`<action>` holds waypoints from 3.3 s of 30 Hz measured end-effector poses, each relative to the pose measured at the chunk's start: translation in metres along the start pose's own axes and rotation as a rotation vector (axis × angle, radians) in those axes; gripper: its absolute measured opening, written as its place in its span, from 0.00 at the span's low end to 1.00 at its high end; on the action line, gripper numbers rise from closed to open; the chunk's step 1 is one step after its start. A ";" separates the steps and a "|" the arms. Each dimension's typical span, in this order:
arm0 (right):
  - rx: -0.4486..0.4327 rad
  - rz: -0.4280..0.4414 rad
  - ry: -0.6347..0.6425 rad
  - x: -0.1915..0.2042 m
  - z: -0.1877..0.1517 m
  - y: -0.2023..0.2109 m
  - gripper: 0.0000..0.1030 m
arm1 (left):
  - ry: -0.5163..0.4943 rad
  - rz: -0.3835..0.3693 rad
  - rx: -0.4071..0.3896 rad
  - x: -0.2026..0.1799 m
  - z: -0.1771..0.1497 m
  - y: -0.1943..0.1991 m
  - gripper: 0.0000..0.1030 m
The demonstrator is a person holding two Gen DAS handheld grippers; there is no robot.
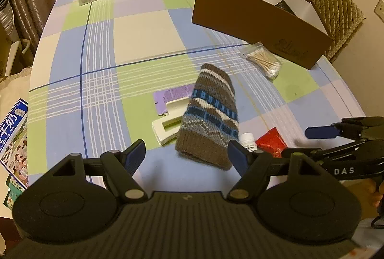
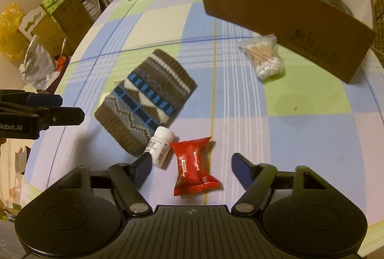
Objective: Organize objects
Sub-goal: 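Grasp the red candy packet with the right tool while the left tool grasps the white pill bottle, then lift and carry the pill bottle and candy packet toward the brown box with both tools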
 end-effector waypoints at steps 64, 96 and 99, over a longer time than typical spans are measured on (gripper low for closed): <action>0.044 -0.076 -0.131 -0.121 -0.012 0.007 0.24 | -0.175 -0.107 0.159 -0.124 -0.004 -0.106 0.22; 0.014 -0.041 -0.097 -0.120 0.009 0.011 0.24 | -0.125 -0.122 0.111 -0.113 0.013 -0.090 0.22; 0.005 -0.032 -0.087 -0.118 0.014 0.013 0.24 | -0.116 -0.124 0.098 -0.112 0.018 -0.087 0.22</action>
Point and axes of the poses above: each gripper's, at about its wrist camera, not at the fingertips, and y roughly against the way its jaws point, x to its left, z to its top, the point moved 6 cm from there along -y, roughly the way its jaws point
